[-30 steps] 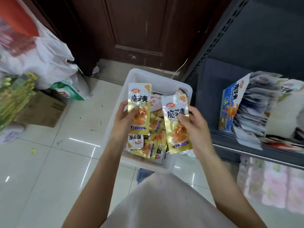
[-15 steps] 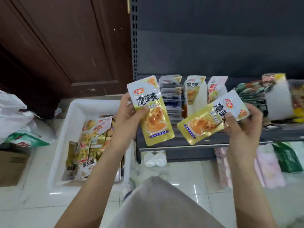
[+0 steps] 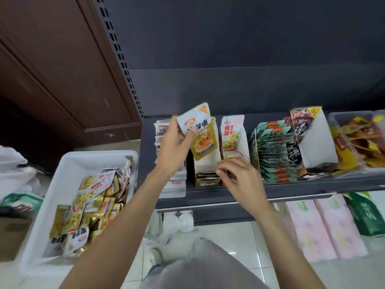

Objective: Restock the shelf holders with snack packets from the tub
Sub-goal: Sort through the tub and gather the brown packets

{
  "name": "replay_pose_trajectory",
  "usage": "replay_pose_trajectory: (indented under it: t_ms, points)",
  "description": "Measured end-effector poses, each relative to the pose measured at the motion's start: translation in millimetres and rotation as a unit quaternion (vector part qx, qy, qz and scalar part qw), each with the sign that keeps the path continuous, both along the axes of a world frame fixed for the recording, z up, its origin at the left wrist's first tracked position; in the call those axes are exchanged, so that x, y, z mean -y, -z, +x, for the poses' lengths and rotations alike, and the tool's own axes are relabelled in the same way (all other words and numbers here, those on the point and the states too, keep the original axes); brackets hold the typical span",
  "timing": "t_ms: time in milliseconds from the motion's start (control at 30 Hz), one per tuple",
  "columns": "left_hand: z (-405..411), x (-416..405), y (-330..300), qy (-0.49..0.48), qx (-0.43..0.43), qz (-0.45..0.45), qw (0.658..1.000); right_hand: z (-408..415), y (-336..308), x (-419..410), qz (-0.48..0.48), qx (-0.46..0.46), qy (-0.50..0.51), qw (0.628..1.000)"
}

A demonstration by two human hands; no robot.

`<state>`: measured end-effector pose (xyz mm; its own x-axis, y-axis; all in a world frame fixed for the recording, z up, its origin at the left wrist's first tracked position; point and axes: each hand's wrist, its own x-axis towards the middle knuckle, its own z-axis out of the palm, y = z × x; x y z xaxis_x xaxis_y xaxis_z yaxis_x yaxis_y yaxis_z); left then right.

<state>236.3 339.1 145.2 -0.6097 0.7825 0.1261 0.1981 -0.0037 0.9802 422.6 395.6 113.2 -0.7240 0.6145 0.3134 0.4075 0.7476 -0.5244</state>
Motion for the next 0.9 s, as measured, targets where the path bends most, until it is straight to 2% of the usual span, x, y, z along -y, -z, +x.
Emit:
replay_pose_trajectory:
  t_ms: [200,333,400,467,533,600,700,733,767,867,900]
  points:
    - [8,-3,19,0.074,-0.18,-0.127,0.973,8,-6,-4,0.002,0.02,-0.025,0.999]
    - [12,-5,7,0.119,-0.338,-0.104,0.928,6,-11,-6,-0.021,0.017,-0.034,0.999]
    - [15,-6,2,0.124,-0.36,-0.083,0.921,6,-13,-6,-0.023,0.02,-0.035,0.999]
    - [17,-6,2,0.119,-0.349,-0.098,0.924,6,-14,-7,-0.023,0.017,-0.032,0.999]
    - [18,-2,6,0.12,-0.371,-0.129,0.912,7,-15,-7,-0.026,0.015,-0.03,0.999]
    - [17,4,12,0.147,-0.452,-0.182,0.861,6,-15,-7,-0.031,0.011,-0.026,0.999]
    - [18,6,15,0.198,-0.573,-0.252,0.755,4,-14,-5,-0.041,0.009,-0.022,0.999]
    - [18,5,12,0.211,-0.584,-0.263,0.738,4,-15,-5,-0.046,0.011,-0.021,0.999]
    - [16,4,8,0.231,-0.571,-0.274,0.739,4,-15,-5,-0.051,0.017,-0.018,0.998]
    - [13,7,1,0.288,-0.441,-0.293,0.798,7,-17,-5,-0.052,0.039,-0.012,0.998]
    - [13,11,1,0.284,-0.423,-0.284,0.812,9,-18,-4,-0.049,0.037,-0.007,0.998]
